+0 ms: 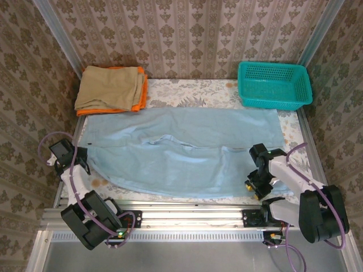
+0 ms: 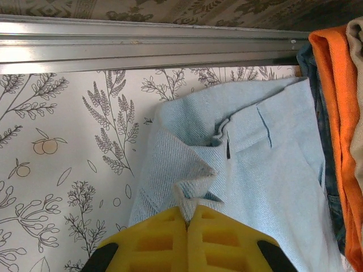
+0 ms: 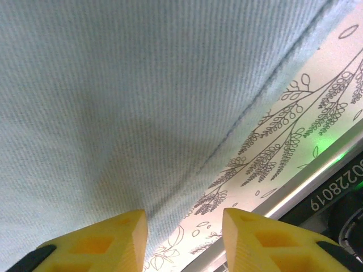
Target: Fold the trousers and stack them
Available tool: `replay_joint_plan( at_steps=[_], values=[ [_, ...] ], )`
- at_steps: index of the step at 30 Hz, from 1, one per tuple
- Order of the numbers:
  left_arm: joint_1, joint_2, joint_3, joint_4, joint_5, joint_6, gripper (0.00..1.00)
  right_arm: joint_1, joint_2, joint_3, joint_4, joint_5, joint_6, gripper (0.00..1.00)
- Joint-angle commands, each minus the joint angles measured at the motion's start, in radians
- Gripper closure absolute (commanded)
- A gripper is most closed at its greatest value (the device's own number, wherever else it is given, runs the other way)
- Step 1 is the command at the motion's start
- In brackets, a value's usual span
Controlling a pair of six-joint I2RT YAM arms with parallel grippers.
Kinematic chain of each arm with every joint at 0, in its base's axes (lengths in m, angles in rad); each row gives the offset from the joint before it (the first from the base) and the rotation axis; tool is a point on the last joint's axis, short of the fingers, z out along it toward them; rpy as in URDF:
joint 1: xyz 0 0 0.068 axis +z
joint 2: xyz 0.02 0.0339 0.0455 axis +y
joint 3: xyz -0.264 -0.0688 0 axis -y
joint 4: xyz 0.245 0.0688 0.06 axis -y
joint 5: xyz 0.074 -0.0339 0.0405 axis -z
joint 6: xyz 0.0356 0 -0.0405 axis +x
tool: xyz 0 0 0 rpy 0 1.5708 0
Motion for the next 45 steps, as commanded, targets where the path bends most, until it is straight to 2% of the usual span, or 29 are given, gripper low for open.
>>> replay_joint_plan(
  at_steps=[1, 4, 7, 9, 12, 17, 27, 31, 38, 40, 42, 45],
  values=[
    [-0.007, -0.011, 0.030, 0.003, 0.012, -0.017, 1.00, 0.024, -0.022, 0.006, 0.002, 0.015, 0.062, 0.60],
    [-0.008, -0.009, 0.048, -0.010, 0.013, -0.011, 1.00, 0.097, -0.122, 0.023, 0.029, 0.019, 0.152, 0.58],
    [-0.010, -0.006, 0.047, 0.008, 0.023, -0.021, 1.00, 0.179, -0.138, 0.039, 0.158, 0.072, 0.188, 0.57],
    [-0.014, -0.001, 0.047, 0.010, 0.024, -0.021, 1.00, 0.214, -0.088, 0.043, 0.272, 0.071, 0.188, 0.57],
    [-0.016, 0.002, 0.045, 0.015, 0.033, -0.027, 1.00, 0.289, 0.033, 0.043, 0.336, 0.058, 0.250, 0.54],
    [-0.016, -0.004, 0.063, -0.012, 0.035, -0.011, 1.00, 0.472, 0.059, 0.054, 0.289, 0.045, 0.414, 0.48],
    [-0.023, 0.016, 0.052, 0.028, 0.052, -0.030, 1.00, 0.502, -0.191, -0.004, -0.007, 0.080, 0.518, 0.50],
    [-0.023, 0.014, 0.052, 0.026, 0.057, -0.028, 1.00, 0.501, -0.241, -0.087, 0.066, 0.094, 0.572, 0.50],
    [-0.023, 0.003, 0.050, 0.020, 0.060, -0.028, 1.00, 0.500, -0.081, -0.098, 0.240, 0.119, 0.547, 0.47],
    [-0.024, 0.002, 0.050, 0.021, 0.059, -0.029, 1.00, 0.500, -0.040, -0.111, 0.263, 0.117, 0.540, 0.51],
    [-0.024, 0.003, 0.050, 0.024, 0.057, -0.030, 1.00, 0.500, -0.027, -0.141, 0.286, 0.112, 0.543, 0.59],
    [-0.024, 0.002, 0.054, 0.024, 0.057, -0.032, 1.00, 0.500, -0.053, -0.177, 0.285, 0.112, 0.553, 0.82]
  ],
)
